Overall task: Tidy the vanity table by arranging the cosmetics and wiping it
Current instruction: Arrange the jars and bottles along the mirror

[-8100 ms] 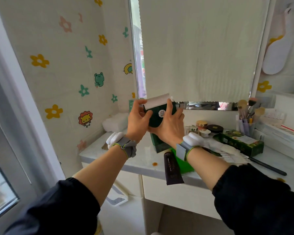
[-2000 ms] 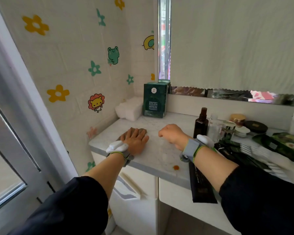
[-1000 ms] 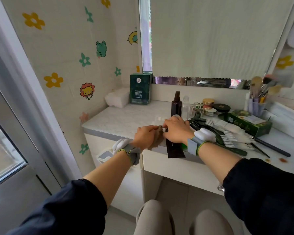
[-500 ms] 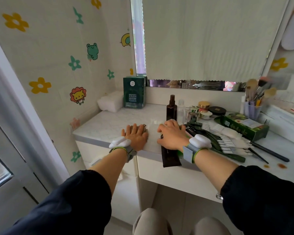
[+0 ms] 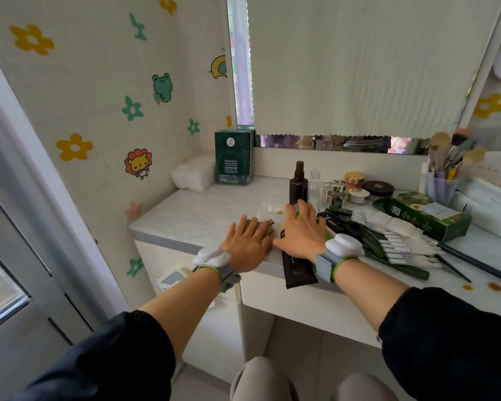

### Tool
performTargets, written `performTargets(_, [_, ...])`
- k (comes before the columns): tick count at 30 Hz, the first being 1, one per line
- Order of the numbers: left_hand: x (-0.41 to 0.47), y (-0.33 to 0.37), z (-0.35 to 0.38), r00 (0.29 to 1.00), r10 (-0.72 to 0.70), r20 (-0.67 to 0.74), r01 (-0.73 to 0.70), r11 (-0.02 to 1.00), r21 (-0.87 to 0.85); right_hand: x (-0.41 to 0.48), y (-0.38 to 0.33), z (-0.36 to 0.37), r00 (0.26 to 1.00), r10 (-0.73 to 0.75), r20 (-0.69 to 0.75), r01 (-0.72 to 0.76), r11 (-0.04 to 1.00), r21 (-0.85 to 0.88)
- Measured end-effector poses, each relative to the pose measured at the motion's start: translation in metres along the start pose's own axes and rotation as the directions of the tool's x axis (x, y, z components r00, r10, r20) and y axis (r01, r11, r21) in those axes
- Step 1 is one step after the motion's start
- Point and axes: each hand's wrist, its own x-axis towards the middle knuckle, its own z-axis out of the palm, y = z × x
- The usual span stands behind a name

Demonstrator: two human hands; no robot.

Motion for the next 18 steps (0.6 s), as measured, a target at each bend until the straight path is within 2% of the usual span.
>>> performTargets(6, [0.024,-0.022,-0.007,0.988,-0.155,0.021,0.156,0.985,-0.076,-0.001,0.004,-0.004,0.999,0.035,0.024,-0.034,0.999,-0.01])
performTargets(9, [0.038,-0.028,-0.005,0.982,-0.186,0.022,0.187,0.976,-0.108,-0.002,0.005,-0.005,0.999,0.015,0.038,-0.015,1.0,-0.009])
performTargets(13, [0.059,-0.021,-0.009,0.984,-0.174,0.029,0.177,0.972,-0.152,0.001,0.005,-0.006,0.999,0.015,0.039,-0.015,1.0,0.002])
performTargets(18, [0.083,-0.005,-0.016,0.995,-0.067,0.078,0.077,0.988,-0.133,0.002,0.007,-0.003,0.999,0.01,0.038,-0.01,1.0,0.0])
